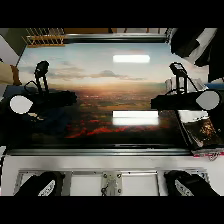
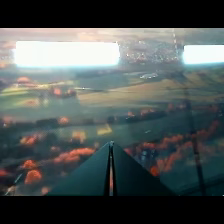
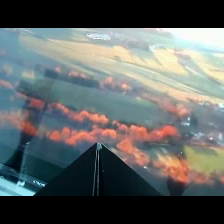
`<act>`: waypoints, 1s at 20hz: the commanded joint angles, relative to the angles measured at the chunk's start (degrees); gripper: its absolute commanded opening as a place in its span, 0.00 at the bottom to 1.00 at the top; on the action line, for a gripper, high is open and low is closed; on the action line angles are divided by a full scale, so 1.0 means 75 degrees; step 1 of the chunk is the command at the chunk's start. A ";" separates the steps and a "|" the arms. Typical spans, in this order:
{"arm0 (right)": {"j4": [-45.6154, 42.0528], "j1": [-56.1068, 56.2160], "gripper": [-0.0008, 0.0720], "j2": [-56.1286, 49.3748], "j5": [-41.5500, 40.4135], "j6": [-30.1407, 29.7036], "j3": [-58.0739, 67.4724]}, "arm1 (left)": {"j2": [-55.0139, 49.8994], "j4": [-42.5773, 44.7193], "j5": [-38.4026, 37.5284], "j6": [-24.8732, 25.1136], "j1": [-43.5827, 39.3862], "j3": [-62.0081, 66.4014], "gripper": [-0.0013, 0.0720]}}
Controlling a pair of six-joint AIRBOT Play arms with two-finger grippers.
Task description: Fold the clothes and pants, and hang the long-sleeved shirts on hangers.
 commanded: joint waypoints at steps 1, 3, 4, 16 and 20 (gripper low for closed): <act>0.0000 0.0006 0.03 -0.0006 0.0000 0.0000 0.0009 | 0.0006 0.0000 0.0000 0.0012 -0.0003 -0.0003 0.03; 0.0000 0.0006 0.04 -0.0006 0.0000 0.0000 0.0009 | 0.0006 0.0003 0.0000 0.0012 -0.0003 -0.0003 0.03; 0.0000 0.0006 0.03 -0.0006 0.0000 0.0000 0.0009 | 0.0006 0.0000 0.0000 0.0012 -0.0003 -0.0003 0.03; 0.0000 0.0006 0.03 -0.0006 0.0000 0.0000 0.0009 | 0.0006 0.3739 -0.1352 -0.0592 0.2011 0.1137 1.00; 0.0000 0.0006 0.03 -0.0006 0.0000 0.0003 0.0009 | -0.0044 0.4255 -0.0784 -0.0909 0.3754 0.0166 1.00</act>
